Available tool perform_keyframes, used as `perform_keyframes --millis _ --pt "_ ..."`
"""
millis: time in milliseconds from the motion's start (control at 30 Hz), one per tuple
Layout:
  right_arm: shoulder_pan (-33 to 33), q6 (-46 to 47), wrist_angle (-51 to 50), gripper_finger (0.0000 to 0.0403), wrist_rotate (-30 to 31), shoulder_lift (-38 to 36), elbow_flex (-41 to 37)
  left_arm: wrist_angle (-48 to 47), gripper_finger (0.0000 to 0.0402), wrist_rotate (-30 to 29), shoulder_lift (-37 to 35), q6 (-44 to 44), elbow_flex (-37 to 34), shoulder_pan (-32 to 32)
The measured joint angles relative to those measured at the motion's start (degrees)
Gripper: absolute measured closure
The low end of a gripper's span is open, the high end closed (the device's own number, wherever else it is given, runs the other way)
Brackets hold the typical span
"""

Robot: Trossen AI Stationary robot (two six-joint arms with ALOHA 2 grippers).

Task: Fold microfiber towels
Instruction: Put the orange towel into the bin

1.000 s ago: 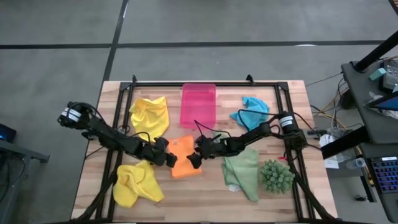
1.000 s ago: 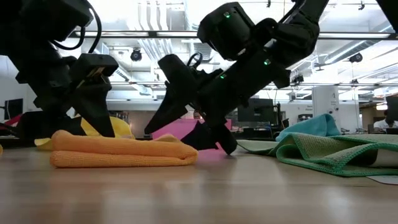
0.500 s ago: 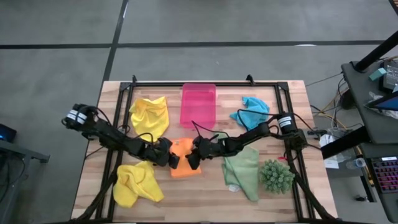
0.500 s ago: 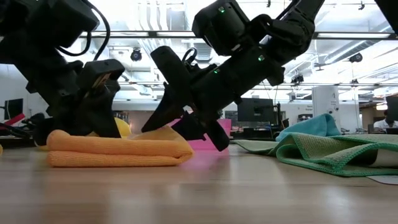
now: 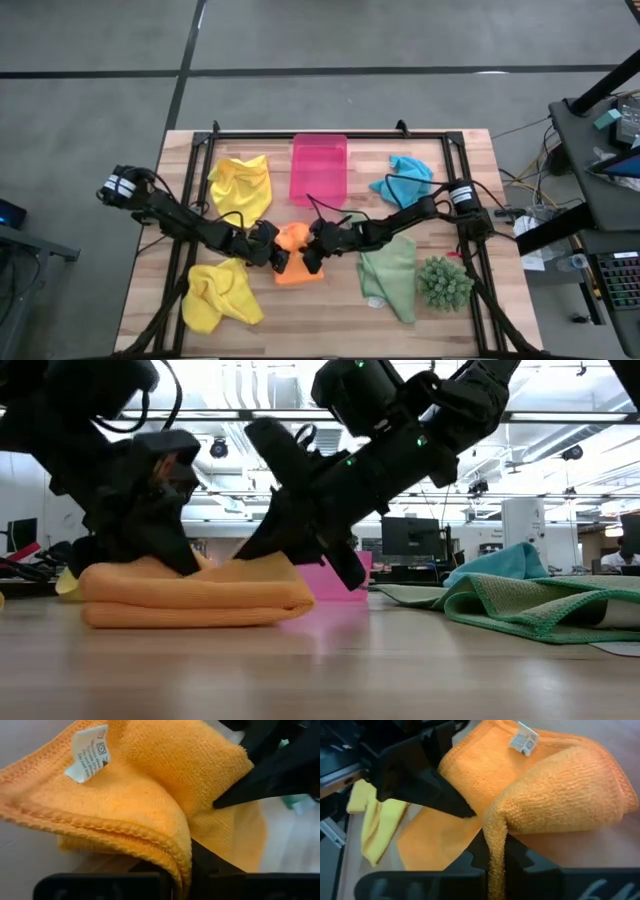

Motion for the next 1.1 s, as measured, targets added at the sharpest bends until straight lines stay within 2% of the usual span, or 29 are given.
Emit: perform_keyframes --millis 267,633,933,1100 --pt "-0.02 -3.30 -6.07 0.0389 0.70 -6.00 -0.02 -0.09 0.0391 -2.87 -6.57 5.59 0.66 0.80" --pt "-2.81 -8.44 -10.00 0.0389 1.33 -12.23 -0.02 -0.02 0.0399 -4.05 -16.89 19.91 2.08 7.25" --pt "-7.69 -12.35 -14.16 0.0390 2.36 -16.02 -0.02 -0.06 0.0399 -3.76 -18.26 30.29 4.88 14.67" --pt "-11.19 -13.65 -17.26 0.0390 2.34 -17.44 -0.02 -0.02 0.0400 -1.19 -17.91 34.19 5.89 20.03"
